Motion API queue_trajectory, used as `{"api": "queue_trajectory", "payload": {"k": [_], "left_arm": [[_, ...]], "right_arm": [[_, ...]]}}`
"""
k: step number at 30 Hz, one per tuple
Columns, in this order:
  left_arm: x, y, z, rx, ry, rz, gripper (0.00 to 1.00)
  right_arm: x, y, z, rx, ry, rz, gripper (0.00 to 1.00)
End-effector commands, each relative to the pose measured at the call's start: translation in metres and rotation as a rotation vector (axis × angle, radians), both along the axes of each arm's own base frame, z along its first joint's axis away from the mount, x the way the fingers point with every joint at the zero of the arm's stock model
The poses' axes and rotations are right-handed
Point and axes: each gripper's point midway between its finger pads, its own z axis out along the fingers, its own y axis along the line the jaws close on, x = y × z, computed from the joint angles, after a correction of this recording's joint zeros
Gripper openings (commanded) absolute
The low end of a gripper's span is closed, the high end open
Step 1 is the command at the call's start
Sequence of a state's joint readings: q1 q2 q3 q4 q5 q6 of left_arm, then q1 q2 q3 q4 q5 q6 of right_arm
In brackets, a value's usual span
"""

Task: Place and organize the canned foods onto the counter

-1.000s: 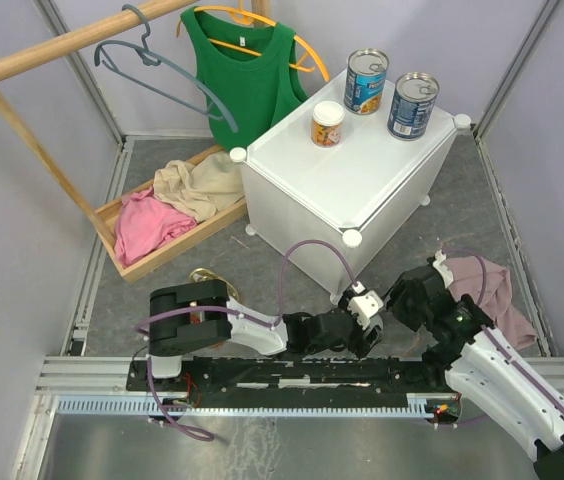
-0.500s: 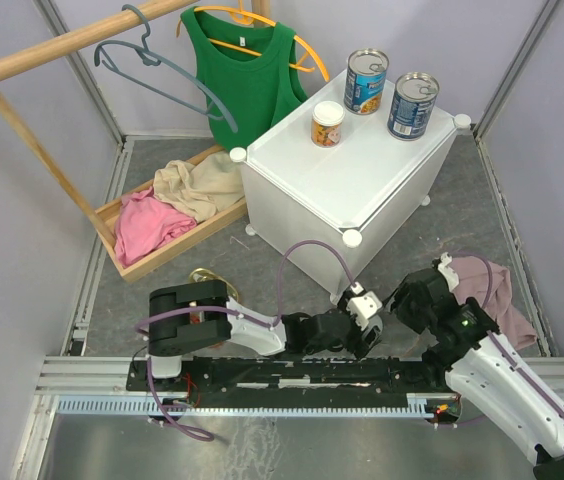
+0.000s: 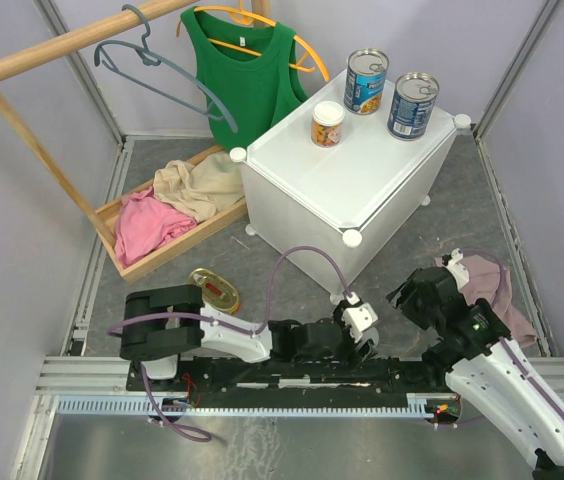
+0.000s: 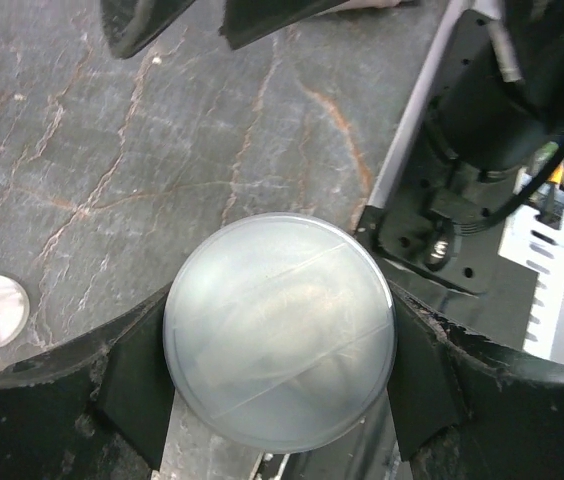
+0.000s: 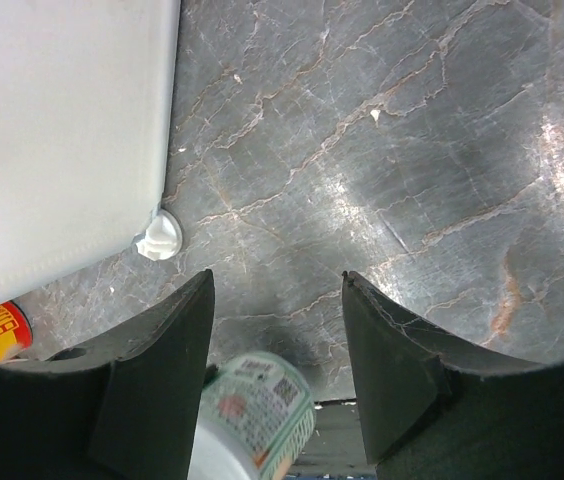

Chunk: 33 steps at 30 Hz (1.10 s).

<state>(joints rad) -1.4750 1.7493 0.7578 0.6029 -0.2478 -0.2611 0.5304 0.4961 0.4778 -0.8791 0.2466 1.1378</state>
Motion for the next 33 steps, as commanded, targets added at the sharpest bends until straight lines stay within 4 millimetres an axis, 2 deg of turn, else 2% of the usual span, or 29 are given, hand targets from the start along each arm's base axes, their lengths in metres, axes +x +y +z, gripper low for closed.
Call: {"api": "queue_trajectory", "payload": {"k": [1, 7, 15, 17, 22, 28, 33], "left_arm": [[-0.015, -0.008, 0.067, -0.138, -0.105, -0.019, 0.03], [-0.043, 0.010, 0.097, -0.149, -0.130, -0.019, 0.03], [-0.057, 0.032, 0.174, -0.207, -0.173, 0.010, 0.03], [-0.056, 0.037, 0.193, -0.220, -0.181, 0.026, 0.03], [-0.037, 0.048, 0.238, -0.214, -0.243, 0.126, 0.03], [-0.023, 0.047, 0.299, -0.210, -0.317, 0.203, 0.03], [0.010, 0.042, 0.332, -0.185, -0.355, 0.309, 0.03]], "right_arm": [[0.005, -0.005, 0.021, -0.002, -0.053, -0.030, 0.62], [0.005, -0.007, 0.025, -0.004, -0.064, -0.034, 0.62], [0.005, -0.008, 0.037, 0.005, -0.086, -0.043, 0.62], [0.005, -0.009, 0.041, 0.007, -0.094, -0.047, 0.62], [0.006, -0.011, 0.049, 0.011, -0.113, -0.055, 0.62], [0.007, -0.011, 0.057, 0.022, -0.131, -0.057, 0.61], [0.011, -0.007, 0.064, 0.035, -0.146, -0.055, 0.62]]}}
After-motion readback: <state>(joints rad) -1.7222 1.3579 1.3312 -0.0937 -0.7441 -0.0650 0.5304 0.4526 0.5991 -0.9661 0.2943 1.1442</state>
